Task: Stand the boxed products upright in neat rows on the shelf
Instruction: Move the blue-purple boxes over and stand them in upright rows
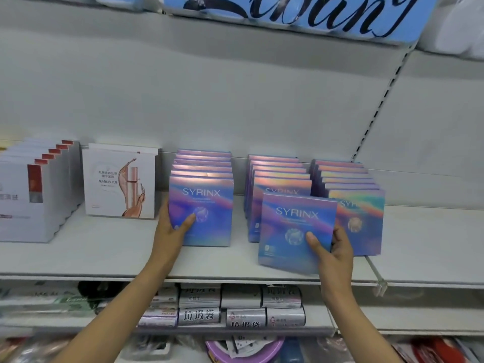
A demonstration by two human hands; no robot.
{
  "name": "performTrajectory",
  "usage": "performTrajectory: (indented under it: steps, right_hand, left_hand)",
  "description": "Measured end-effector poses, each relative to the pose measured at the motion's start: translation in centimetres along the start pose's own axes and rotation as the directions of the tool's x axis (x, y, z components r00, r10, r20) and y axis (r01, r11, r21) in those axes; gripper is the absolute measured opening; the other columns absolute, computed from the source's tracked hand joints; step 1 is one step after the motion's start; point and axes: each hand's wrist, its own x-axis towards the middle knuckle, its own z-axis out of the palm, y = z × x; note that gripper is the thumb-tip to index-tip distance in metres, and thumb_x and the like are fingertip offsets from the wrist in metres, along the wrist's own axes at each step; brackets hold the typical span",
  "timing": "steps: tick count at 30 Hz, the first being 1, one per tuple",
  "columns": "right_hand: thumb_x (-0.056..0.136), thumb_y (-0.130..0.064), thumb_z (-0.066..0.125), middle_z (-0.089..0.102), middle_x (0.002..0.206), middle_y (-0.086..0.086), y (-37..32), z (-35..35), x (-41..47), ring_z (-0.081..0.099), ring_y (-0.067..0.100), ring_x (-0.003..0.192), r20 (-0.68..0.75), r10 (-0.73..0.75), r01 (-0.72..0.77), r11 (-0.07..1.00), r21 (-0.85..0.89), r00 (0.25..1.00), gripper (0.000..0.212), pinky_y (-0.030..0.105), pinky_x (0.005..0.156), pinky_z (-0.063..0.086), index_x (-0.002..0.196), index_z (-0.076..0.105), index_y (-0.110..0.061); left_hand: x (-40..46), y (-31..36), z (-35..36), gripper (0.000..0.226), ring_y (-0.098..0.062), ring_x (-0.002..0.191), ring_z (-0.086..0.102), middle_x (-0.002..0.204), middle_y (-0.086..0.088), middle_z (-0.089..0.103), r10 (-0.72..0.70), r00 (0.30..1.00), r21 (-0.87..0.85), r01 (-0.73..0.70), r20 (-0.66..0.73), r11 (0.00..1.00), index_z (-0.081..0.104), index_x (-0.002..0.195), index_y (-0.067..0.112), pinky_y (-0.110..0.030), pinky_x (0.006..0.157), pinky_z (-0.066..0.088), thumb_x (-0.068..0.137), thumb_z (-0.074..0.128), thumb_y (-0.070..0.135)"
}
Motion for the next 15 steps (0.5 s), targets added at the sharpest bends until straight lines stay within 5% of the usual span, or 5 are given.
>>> performTrajectory:
  steps: [5, 8, 10, 15]
  right_hand:
    - [0.089, -0.002, 0.07, 0.07, 0.105, 0.007, 0.3, -0.2, -0.1, 0.066, 0.019, 0.096, 0.006, 0.013, -0.013, 1.0, -0.001, 1.0, 0.021, 0.033, 0.081, 0.058, 0.105, 0.06, -0.013]
    - [0.09, 0.0, 0.068, 0.068, 0.101, 0.004, 0.2, -0.2, 0.0, 0.065, 0.015, 0.092, 0.015, 0.003, -0.003, 1.0, -0.003, 1.0, 0.02, 0.027, 0.077, 0.056, 0.103, 0.059, -0.014]
    - [0.091, -0.001, 0.068, 0.067, 0.102, 0.008, 0.2, -0.3, 0.3, 0.063, 0.017, 0.094, 0.034, 0.006, -0.005, 1.0, -0.017, 0.999, 0.02, 0.035, 0.083, 0.056, 0.102, 0.059, -0.015]
    - [0.093, -0.006, 0.067, 0.065, 0.105, 0.012, -0.2, 0.5, 1.4, 0.064, 0.021, 0.099, 0.082, -0.012, 0.017, 0.998, -0.061, 0.997, 0.018, 0.038, 0.089, 0.054, 0.107, 0.058, -0.015]
  left_hand:
    - [-0.2, 0.4, 0.4, 0.06, 0.012, 0.106, 0.062, 0.129, 0.012, 0.059, 0.015, 1.0, 0.01, -0.014, -0.012, 1.0, 0.039, 0.15, 0.024, -0.007, 0.076, 0.051, 0.097, 0.064, 0.01]
    - [-0.2, 0.2, 0.3, 0.059, 0.002, 0.111, 0.064, 0.129, 0.009, 0.062, 0.011, 1.0, -0.001, -0.011, -0.025, 1.0, 0.042, 0.149, 0.026, -0.014, 0.079, 0.056, 0.096, 0.066, 0.015]
    - [-0.2, 0.0, 0.1, 0.059, -0.006, 0.114, 0.065, 0.129, 0.007, 0.064, 0.001, 0.999, -0.006, -0.001, -0.038, 1.0, 0.044, 0.148, 0.028, -0.02, 0.081, 0.059, 0.095, 0.068, 0.019]
    - [-0.3, 0.2, 0.3, 0.057, 0.0, 0.109, 0.066, 0.127, 0.01, 0.064, 0.01, 0.999, 0.003, -0.009, -0.043, 1.0, 0.044, 0.147, 0.026, -0.015, 0.076, 0.057, 0.095, 0.067, 0.018]
